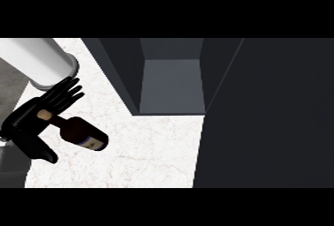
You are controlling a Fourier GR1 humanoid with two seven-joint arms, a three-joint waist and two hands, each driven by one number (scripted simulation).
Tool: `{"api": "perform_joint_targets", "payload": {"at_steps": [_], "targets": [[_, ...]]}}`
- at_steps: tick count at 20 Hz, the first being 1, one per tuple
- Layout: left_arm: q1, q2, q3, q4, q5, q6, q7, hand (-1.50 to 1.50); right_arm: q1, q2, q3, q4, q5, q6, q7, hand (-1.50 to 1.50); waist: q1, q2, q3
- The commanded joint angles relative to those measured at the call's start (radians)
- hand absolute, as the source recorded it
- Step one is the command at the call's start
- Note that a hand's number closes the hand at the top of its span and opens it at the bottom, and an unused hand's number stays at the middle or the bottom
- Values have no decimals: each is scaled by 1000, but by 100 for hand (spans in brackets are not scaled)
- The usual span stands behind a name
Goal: Pick up the wine, place it into the cabinet and close the cabinet
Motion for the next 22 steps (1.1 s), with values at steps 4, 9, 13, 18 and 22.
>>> {"api": "perform_joint_targets", "payload": {"at_steps": [4, 9, 13, 18, 22], "targets": [[60, -11, -20, 46, -47, -63, -82, -150, 104, -36, -58, -188, -77, 37, 42, -150, 2, -2, 1], [42, -49, -42, 91, -146, -46, -199, -150, 84, 11, 27, -174, -12, 11, 50, -150, 0, -2, 0], [15, -36, -45, 184, -196, -57, -253, -150, 7, -1, 8, -144, -8, -1, 80, -150, 2, -1, 0], [10, 4, -32, 260, -239, -91, -349, -150, 21, -18, -34, -165, -54, 7, 95, -150, 2, -1, 0], [-39, -8, -50, 305, -265, -65, -353, -150, 59, -1, 2, -133, -18, 13, 23, -150, 3, -1, 1]]}}
